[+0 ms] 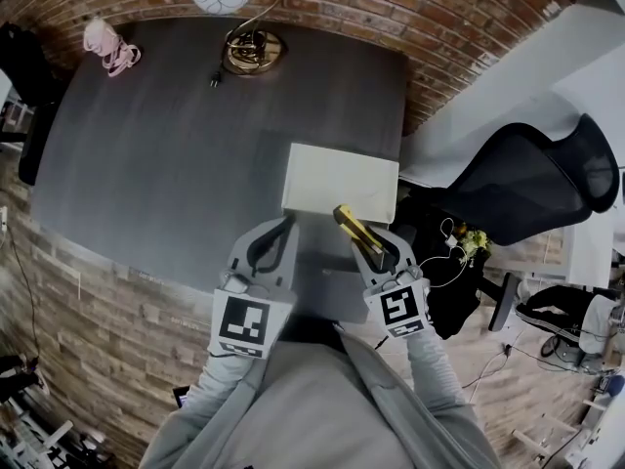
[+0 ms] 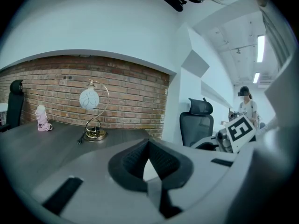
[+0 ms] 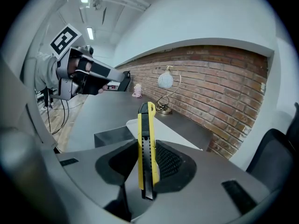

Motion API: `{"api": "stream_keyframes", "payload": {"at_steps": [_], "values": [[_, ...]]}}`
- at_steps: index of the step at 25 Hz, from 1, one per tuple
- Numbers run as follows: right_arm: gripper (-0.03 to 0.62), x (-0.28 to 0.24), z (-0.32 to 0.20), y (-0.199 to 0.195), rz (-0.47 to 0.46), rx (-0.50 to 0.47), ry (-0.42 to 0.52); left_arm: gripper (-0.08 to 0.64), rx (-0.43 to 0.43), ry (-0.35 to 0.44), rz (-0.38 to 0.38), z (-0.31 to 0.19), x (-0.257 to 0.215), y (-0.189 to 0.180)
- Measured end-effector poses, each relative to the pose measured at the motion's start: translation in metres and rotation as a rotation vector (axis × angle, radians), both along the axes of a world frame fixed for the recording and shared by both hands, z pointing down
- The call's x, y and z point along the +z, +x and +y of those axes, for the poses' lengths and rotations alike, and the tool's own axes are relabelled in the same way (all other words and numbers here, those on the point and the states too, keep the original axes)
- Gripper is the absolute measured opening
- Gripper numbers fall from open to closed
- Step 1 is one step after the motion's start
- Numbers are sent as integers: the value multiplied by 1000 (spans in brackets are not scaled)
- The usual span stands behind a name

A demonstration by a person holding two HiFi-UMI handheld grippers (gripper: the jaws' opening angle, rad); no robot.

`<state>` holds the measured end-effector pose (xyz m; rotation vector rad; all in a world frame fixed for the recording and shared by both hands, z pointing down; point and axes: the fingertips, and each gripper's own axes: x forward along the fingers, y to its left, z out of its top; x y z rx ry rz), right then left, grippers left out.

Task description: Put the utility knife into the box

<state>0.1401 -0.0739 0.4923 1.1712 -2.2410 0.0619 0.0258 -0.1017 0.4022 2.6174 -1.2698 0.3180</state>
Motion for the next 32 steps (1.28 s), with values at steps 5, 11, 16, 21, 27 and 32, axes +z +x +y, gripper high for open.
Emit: {"api": "stream_keyframes", "payload": {"at_steps": [5, 11, 16, 21, 27, 32], "values": [[129, 25, 3, -4, 52, -47, -46, 20, 1, -15, 1, 4, 8, 0], [129, 49, 4, -16, 93, -136, -104, 20, 11, -36, -3, 10, 17, 3], [129, 66, 4, -26, 97, -196, -150, 20, 35, -26, -26, 15, 28, 3], [129, 78, 0, -31, 126, -237, -185, 20, 45, -30, -37, 16, 35, 2], [129, 94, -2, -31, 172, -282, -234, 20, 39, -48, -43, 14, 43, 1], [129, 107, -1, -31, 240, -330, -263, 19, 38, -58, -46, 14, 49, 2]]}}
